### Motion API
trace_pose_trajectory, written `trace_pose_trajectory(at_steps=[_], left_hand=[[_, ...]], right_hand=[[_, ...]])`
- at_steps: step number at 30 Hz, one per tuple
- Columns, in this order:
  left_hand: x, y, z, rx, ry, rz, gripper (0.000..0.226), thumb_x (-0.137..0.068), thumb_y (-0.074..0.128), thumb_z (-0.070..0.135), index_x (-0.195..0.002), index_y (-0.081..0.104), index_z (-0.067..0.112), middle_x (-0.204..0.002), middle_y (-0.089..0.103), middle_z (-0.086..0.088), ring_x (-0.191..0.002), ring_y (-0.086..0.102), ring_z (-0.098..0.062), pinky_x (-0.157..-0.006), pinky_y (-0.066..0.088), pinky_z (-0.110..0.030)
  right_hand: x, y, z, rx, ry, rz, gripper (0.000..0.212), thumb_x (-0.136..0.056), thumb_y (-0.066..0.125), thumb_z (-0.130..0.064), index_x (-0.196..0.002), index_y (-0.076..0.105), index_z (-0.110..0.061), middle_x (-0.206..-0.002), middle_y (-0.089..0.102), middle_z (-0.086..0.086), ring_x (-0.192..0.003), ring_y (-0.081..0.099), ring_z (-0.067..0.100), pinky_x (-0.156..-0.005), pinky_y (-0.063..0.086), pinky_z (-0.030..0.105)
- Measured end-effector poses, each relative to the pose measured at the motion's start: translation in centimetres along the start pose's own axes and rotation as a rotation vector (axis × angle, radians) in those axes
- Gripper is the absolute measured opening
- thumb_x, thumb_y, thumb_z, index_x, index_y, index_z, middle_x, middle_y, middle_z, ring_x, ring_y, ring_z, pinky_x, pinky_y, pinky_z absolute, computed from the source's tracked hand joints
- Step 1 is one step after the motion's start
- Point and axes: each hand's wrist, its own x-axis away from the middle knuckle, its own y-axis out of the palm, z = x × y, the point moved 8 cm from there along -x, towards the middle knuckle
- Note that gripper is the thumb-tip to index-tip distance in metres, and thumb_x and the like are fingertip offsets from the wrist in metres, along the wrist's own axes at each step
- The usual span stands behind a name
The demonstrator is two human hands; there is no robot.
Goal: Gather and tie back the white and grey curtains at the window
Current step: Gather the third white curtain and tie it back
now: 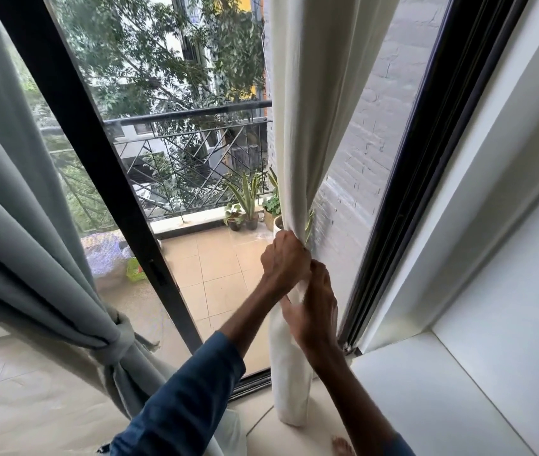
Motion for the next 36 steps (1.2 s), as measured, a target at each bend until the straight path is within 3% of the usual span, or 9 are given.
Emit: trace_pose_trajectory(at_steps=[5, 12, 17, 20, 23, 27, 29, 32, 36], left_hand=[[0.3, 0.5, 0.2, 0.029, -0.013, -0.026, 0.027, -0.093, 0.051, 0.016, -0.116, 0.051, 0.002, -0.119, 0.057, -0.018, -0.11, 0.055, -0.041, -0.086, 0.044, -0.044], [-0.1, -0.6, -0.6, -0.115, 0.086, 0.011, 0.036, -0.101, 0.041, 0.041, -0.113, 0.056, 0.011, -0.11, 0.067, -0.013, -0.098, 0.064, -0.038, -0.075, 0.044, -0.037], [-0.7, -1.7, -1.5, -0.246, 0.2, 0.015, 0.045, -0.102, 0.041, 0.038, -0.129, 0.053, 0.004, -0.132, 0.053, -0.025, -0.126, 0.046, -0.044, -0.093, 0.045, -0.048], [-1.3, -1.0, -1.5, -0.004, 0.369, -0.092, 0.033, -0.1, 0.045, 0.026, -0.111, 0.059, -0.002, -0.108, 0.062, -0.027, -0.109, 0.057, -0.043, -0.089, 0.046, -0.042], [-2.1, 0.3, -4.2, 0.312, 0.255, -0.205, 0.046, -0.094, 0.041, 0.044, -0.11, 0.064, 0.008, -0.101, 0.072, -0.014, -0.096, 0.068, -0.032, -0.085, 0.055, -0.046], [-0.4, -0.9, -4.4, 0.74, 0.238, -0.27, 0.024, -0.101, 0.045, 0.006, -0.101, 0.069, 0.008, -0.099, 0.075, -0.004, -0.097, 0.07, -0.02, -0.087, 0.055, -0.033], [-0.3, -1.1, -5.0, 0.849, 0.195, -0.274, 0.022, -0.095, 0.047, 0.003, -0.093, 0.069, 0.005, -0.091, 0.073, -0.007, -0.09, 0.068, -0.021, -0.085, 0.053, -0.033], [-0.1, -1.0, -6.0, 0.939, 0.112, -0.282, 0.023, -0.081, 0.055, 0.024, -0.091, 0.068, 0.008, -0.088, 0.068, -0.013, -0.086, 0.064, -0.025, -0.086, 0.044, -0.042], [0.9, -0.9, -5.8, 0.894, 0.169, -0.309, 0.03, -0.091, 0.054, 0.03, -0.089, 0.059, 0.001, -0.082, 0.059, -0.011, -0.078, 0.057, -0.02, -0.077, 0.045, -0.032]], right_hand=[[-1.1, -0.8, 1.1, 0.047, 0.085, 0.041, 0.041, -0.075, 0.066, 0.001, -0.111, 0.052, -0.012, -0.098, 0.069, 0.007, -0.08, 0.07, 0.029, -0.065, 0.059, 0.039], [-1.3, -1.0, 0.0, -0.066, -0.104, -0.009, 0.021, -0.088, 0.056, -0.001, -0.099, 0.072, -0.01, -0.09, 0.077, 0.008, -0.078, 0.071, 0.025, -0.068, 0.043, 0.017], [-2.0, -1.1, 1.3, -0.196, 0.026, -0.101, 0.029, -0.091, 0.049, -0.015, -0.101, 0.076, -0.016, -0.094, 0.077, 0.001, -0.086, 0.07, 0.017, -0.08, 0.054, 0.032], [-2.4, -1.5, 1.8, -0.347, 0.094, -0.128, 0.038, -0.085, 0.048, -0.036, -0.096, 0.077, -0.015, -0.089, 0.076, -0.001, -0.083, 0.067, 0.014, -0.077, 0.052, 0.032], [-2.9, -0.2, 2.9, -0.455, 0.164, -0.263, 0.025, -0.09, 0.056, -0.011, -0.101, 0.077, -0.02, -0.081, 0.075, -0.005, -0.074, 0.069, 0.012, -0.07, 0.057, 0.04], [-4.1, -0.3, 3.8, -0.528, 0.099, -0.317, 0.03, -0.092, 0.057, 0.004, -0.108, 0.074, -0.014, -0.081, 0.075, 0.0, -0.068, 0.067, 0.013, -0.059, 0.051, 0.028], [-4.6, -0.1, 4.4, -0.589, 0.115, -0.336, 0.019, -0.098, 0.058, -0.007, -0.103, 0.074, -0.016, -0.079, 0.075, 0.004, -0.069, 0.066, 0.017, -0.058, 0.049, 0.031], [-4.9, 0.9, 5.9, -0.569, 0.187, -0.347, 0.017, -0.099, 0.061, -0.023, -0.092, 0.076, -0.02, -0.076, 0.073, 0.006, -0.072, 0.065, 0.017, -0.063, 0.052, 0.042], [-4.3, 1.9, 7.5, -0.435, 0.197, -0.356, 0.025, -0.085, 0.061, -0.052, -0.085, 0.077, -0.033, -0.068, 0.068, -0.005, -0.067, 0.059, 0.008, -0.066, 0.049, 0.042]])
